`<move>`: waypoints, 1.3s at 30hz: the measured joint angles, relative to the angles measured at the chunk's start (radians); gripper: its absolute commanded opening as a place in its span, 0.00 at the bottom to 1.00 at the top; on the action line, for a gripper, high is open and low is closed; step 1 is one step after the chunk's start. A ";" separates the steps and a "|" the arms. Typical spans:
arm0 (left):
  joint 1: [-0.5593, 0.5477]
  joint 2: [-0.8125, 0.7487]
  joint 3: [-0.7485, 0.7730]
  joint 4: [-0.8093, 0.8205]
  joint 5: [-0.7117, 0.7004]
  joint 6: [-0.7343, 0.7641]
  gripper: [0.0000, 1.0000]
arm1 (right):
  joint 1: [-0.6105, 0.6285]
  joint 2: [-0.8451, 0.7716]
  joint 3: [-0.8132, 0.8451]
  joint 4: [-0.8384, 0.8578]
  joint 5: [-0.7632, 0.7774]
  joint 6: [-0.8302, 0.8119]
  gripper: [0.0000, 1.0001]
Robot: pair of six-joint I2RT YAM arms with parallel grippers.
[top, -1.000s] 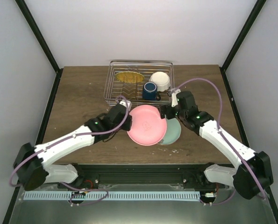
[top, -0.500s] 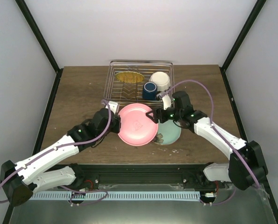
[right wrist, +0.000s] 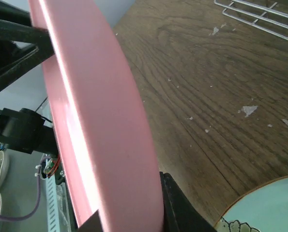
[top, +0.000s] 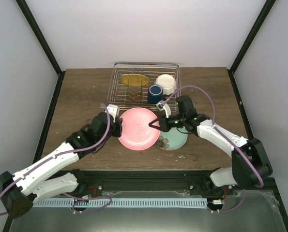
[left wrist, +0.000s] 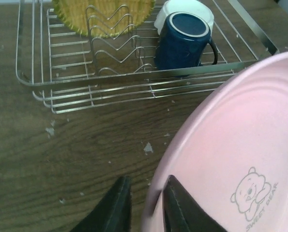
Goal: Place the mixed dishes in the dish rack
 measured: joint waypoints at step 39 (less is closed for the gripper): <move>0.106 -0.048 0.011 -0.140 -0.027 -0.080 1.00 | 0.002 0.295 0.103 0.831 0.487 -0.565 0.01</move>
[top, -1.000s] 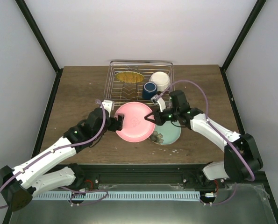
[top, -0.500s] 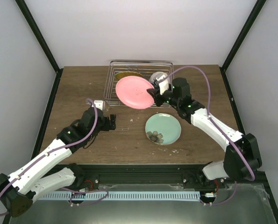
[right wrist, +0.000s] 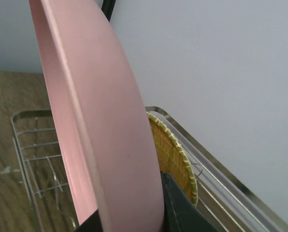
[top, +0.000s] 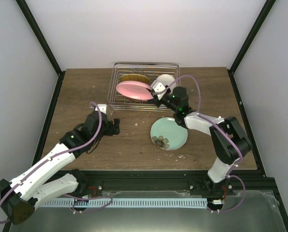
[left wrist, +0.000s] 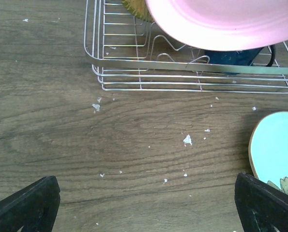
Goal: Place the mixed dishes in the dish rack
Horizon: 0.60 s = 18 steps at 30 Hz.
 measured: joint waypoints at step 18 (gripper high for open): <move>0.071 0.039 -0.018 0.025 0.036 0.016 1.00 | 0.000 0.227 0.077 0.319 0.007 -0.278 0.01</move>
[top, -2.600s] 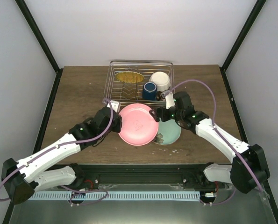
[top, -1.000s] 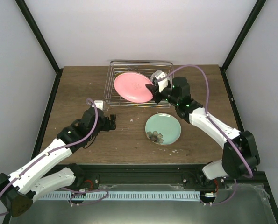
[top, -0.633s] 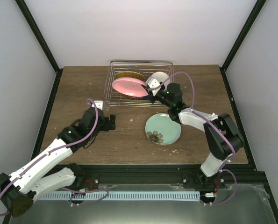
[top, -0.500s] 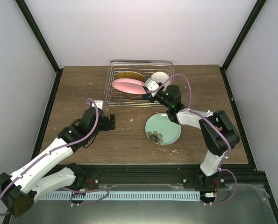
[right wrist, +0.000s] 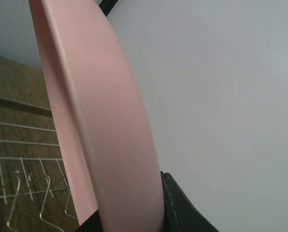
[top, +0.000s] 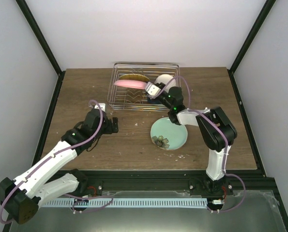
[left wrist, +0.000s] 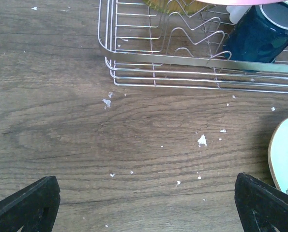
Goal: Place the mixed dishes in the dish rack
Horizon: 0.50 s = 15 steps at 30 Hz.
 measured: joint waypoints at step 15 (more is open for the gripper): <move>0.051 0.000 -0.017 0.014 0.035 0.016 1.00 | 0.001 0.156 0.140 -0.011 0.048 -0.167 0.01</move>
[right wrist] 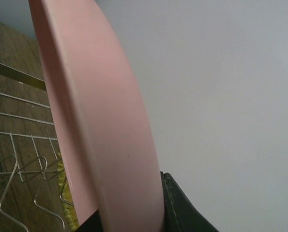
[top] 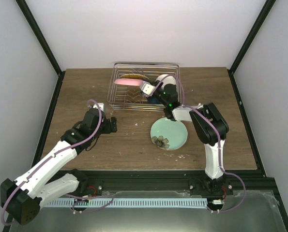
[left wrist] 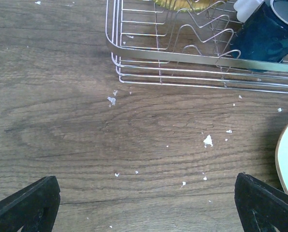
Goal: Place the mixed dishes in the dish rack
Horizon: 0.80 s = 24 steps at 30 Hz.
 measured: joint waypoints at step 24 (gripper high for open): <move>0.000 0.000 0.000 0.000 0.027 -0.001 1.00 | -0.065 -0.006 0.043 -0.214 -0.017 0.027 0.35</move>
